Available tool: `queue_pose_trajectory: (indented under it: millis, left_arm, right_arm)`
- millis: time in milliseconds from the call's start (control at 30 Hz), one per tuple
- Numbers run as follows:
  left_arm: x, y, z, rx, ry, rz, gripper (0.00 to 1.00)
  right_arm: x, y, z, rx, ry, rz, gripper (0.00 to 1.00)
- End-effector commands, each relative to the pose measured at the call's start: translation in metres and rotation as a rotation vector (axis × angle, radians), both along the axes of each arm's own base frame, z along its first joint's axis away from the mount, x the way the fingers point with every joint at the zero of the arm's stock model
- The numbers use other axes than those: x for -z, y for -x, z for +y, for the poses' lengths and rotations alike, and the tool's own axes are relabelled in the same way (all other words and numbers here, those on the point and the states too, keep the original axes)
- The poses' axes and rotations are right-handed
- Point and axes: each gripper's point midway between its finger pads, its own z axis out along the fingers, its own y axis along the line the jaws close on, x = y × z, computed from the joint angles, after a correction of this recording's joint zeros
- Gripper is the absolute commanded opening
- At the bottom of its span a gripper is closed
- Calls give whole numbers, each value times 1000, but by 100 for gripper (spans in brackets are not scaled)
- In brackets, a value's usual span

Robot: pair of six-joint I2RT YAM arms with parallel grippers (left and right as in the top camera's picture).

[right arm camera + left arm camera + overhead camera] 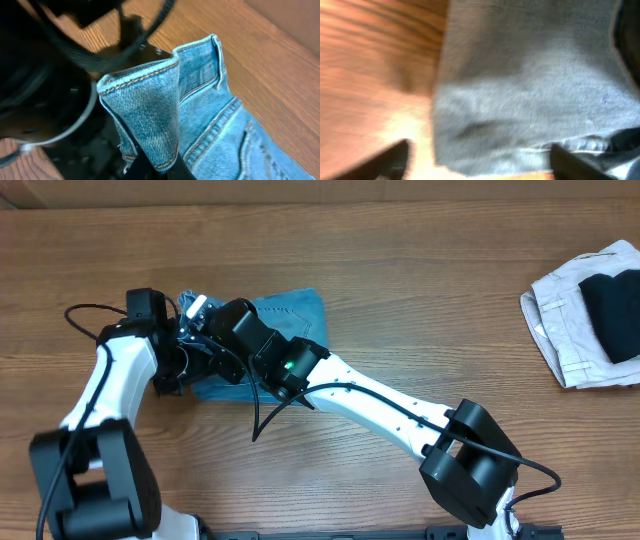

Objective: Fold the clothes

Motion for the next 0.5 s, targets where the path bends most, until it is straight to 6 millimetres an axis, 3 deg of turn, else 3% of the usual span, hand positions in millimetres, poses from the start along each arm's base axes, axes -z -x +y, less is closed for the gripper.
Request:
queue_pose_trajectory:
  millis: [0, 167, 467]
  left_arm:
    - [-23, 5, 8, -14, -63, -41, 100]
    - [-34, 21, 16, -99, -104, -9, 100]
    - [-61, 26, 36, -185, -133, -84, 100]
  right_arm:
    - [-2, 2, 3, -4, -4, 6, 4]
    - [2, 4, 2, -10, 6, 20, 4]
    - [2, 9, 6, -39, -7, 38, 4]
